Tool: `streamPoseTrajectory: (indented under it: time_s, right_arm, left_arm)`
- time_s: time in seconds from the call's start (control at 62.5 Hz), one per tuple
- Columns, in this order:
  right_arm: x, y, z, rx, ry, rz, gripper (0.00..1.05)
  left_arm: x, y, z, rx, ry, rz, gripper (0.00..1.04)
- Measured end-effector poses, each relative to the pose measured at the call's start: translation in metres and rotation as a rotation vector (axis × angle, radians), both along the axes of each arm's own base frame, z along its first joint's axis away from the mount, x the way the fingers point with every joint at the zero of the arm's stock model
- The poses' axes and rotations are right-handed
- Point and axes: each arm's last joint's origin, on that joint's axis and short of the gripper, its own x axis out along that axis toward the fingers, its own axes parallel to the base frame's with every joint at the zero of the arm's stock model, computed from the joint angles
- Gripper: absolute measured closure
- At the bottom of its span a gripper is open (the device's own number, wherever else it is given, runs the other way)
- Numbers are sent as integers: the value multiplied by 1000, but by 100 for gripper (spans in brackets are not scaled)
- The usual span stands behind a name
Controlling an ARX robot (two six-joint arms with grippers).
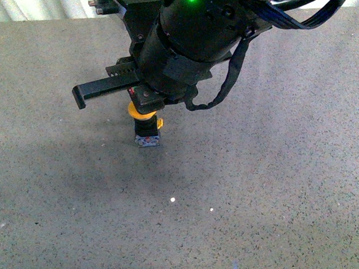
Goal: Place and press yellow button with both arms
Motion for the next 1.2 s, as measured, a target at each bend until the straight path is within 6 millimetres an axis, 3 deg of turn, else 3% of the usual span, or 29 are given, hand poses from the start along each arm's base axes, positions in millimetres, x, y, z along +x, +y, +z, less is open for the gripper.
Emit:
streamPoseTrajectory:
  time_s: [0.144,0.32,0.416,0.528,0.592,0.672,0.736,0.993,1.201]
  right_arm:
    - [2,-1,1,28,-23,-17,103]
    - [4,-15,17,109,-104,-68,103]
    - [0,-30,45,148,-211,-105,103]
    - [-14,-53,91,203,-373,-145,102]
    - [-35,-71,115,227,-481,-155,85]
    - [-56,-92,110,132,-819,-378,102]
    - [-74,-110,98,119,-912,-439,103]
    - [-134,-160,67,96,-940,-453,103]
    - [-164,-178,54,96,-940,-448,103]
  left_arm:
    - [0,0,0,0,0,0,103]
    - [0,0,0,0,0,0,103]
    - [0,0,0,0,0,0,103]
    - [0,0,0,0,0,0,103]
    - [0,0,0,0,0,0,103]
    - [0,0,0,0,0,0,103]
    - [0,0,0,0,0,0,103]
    - [0,0,0,0,0,0,103]
    - [0,0,0,0,0,0,103]
